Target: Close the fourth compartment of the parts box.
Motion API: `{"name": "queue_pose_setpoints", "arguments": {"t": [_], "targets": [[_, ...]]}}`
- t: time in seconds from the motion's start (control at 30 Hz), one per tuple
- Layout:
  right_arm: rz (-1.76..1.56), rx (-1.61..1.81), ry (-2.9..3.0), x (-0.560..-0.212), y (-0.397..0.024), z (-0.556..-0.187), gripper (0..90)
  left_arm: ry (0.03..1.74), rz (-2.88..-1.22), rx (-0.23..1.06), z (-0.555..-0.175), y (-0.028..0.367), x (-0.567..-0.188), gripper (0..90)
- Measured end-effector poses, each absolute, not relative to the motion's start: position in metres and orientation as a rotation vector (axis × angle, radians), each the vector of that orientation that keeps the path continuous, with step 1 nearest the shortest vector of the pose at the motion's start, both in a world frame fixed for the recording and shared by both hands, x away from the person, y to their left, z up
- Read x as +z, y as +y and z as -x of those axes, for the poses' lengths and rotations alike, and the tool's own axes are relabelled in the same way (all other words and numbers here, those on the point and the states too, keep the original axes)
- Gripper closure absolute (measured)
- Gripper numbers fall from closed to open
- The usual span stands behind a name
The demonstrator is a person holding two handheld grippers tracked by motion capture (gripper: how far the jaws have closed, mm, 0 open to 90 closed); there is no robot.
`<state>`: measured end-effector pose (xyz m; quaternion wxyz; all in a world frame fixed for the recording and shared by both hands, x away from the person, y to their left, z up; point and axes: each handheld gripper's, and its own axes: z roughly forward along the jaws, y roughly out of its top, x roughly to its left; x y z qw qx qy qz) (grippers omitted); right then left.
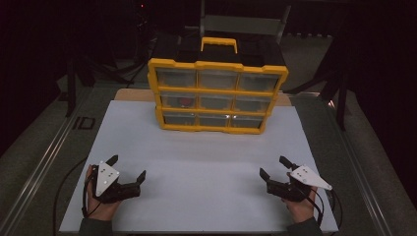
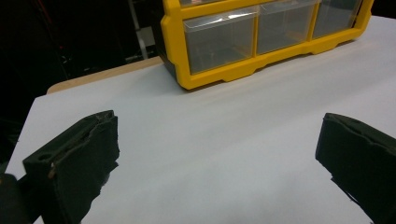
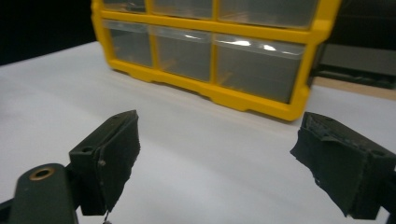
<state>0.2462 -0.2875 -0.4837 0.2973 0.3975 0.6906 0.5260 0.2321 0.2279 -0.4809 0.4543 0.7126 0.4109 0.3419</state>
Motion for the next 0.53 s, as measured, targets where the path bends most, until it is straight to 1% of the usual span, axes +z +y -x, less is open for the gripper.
{"name": "queue_pose_setpoints", "arguments": {"t": [0.13, 0.53], "targets": [[-1.084, 1.395, 1.805, -0.4856, -0.2894, -0.2469, 10.8, 1.011, -1.753, 0.853, -0.2321, 0.2272, -0.4811, 0.2], [-1.093, 1.378, 1.856, -0.4883, -0.2876, -0.2494, 9.6, 1.016, -1.744, 0.857, -0.2318, 0.2271, -0.4812, 0.2]]}}
